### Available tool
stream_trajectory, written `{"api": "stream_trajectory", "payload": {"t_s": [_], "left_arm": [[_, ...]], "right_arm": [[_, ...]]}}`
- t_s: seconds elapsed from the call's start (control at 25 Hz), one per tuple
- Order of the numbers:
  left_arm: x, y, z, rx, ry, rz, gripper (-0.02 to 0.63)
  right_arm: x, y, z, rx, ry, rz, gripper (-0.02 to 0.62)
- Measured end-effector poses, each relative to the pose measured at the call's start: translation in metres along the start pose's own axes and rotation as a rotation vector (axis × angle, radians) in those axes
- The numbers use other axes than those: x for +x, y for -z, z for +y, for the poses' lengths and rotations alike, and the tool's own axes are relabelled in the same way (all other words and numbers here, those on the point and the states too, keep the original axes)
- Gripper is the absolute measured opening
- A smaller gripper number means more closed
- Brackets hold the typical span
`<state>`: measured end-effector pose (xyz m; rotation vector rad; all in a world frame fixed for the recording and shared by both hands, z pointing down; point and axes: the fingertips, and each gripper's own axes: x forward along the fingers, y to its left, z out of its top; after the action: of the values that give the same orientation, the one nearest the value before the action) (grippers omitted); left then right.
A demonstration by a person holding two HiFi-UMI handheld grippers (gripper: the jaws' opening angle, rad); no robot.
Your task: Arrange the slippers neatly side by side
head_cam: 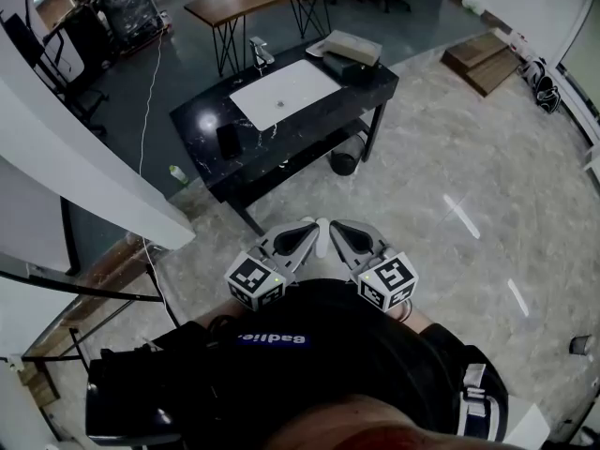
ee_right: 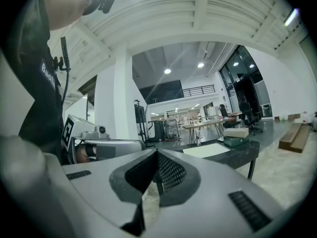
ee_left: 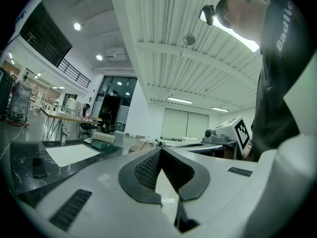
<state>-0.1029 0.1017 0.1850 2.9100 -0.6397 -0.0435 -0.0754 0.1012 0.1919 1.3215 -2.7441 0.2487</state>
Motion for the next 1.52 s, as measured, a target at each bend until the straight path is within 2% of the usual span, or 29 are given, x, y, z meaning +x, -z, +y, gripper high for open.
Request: {"api": "stream_trajectory", "payload": {"t_s": [0.24, 0.64, 0.88, 1.32, 1.52], "left_arm": [[0.000, 0.004, 0.002, -0.010, -0.010, 0.007, -0.005], [0.012, 0.030, 0.006, -0.095, -0.042, 0.067, -0.005], [0.028, 0.048, 0.009, -0.124, -0.073, 0.103, -0.004], [0.050, 0.028, 0.007, -0.087, -0.214, 0.067, -0.004], [0.066, 0.021, 0.006, -0.068, -0.274, 0.061, -0.004]], "right_arm": [[0.000, 0.005, -0.006, 0.031, 0.012, 0.005, -0.002], [-0.004, 0.030, -0.023, 0.132, 0.013, 0.034, -0.002], [-0.004, 0.046, -0.038, 0.177, -0.015, 0.047, -0.002], [-0.011, 0.023, -0.061, 0.126, -0.140, 0.036, -0.002], [-0.023, 0.015, -0.082, 0.132, -0.170, 0.010, -0.002]]}}
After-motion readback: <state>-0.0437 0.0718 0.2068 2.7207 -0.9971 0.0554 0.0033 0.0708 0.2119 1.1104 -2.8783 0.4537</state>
